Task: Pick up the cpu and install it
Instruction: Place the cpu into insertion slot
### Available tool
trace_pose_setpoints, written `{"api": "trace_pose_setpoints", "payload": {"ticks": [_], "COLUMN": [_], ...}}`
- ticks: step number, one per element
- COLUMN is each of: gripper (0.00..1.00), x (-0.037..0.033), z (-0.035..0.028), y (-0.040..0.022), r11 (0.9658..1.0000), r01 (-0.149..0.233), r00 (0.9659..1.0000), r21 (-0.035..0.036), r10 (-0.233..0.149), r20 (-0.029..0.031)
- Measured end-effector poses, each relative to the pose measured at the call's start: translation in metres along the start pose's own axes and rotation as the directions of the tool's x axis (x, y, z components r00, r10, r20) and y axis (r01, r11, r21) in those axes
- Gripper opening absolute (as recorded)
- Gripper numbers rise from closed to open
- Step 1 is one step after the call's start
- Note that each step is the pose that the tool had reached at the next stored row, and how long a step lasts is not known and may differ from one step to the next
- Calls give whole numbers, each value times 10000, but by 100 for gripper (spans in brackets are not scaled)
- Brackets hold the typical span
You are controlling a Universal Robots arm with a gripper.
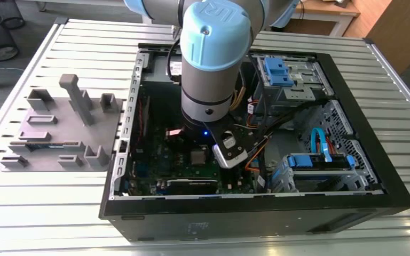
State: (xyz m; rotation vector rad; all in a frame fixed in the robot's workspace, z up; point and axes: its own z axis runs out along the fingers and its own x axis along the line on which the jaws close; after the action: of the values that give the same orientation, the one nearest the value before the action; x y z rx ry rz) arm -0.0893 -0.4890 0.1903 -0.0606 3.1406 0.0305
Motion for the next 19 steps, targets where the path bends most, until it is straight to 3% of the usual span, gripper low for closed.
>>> {"api": "trace_pose_setpoints", "payload": {"ticks": [2, 4, 16, 19], "gripper": [46, 45, 45, 45], "x": [0, 0, 0, 0], "z": [-1, 0, 3, -20], "y": [-1, 0, 0, 1], "r11": [10000, 10000, 10000, 10000], "r01": [0, 0, 0, -1], "r00": [10000, 10000, 10000, 10000], "r21": [4, 2, 0, -6], "r10": [0, 0, 0, 1], "r20": [-2, -1, 0, 3]}}
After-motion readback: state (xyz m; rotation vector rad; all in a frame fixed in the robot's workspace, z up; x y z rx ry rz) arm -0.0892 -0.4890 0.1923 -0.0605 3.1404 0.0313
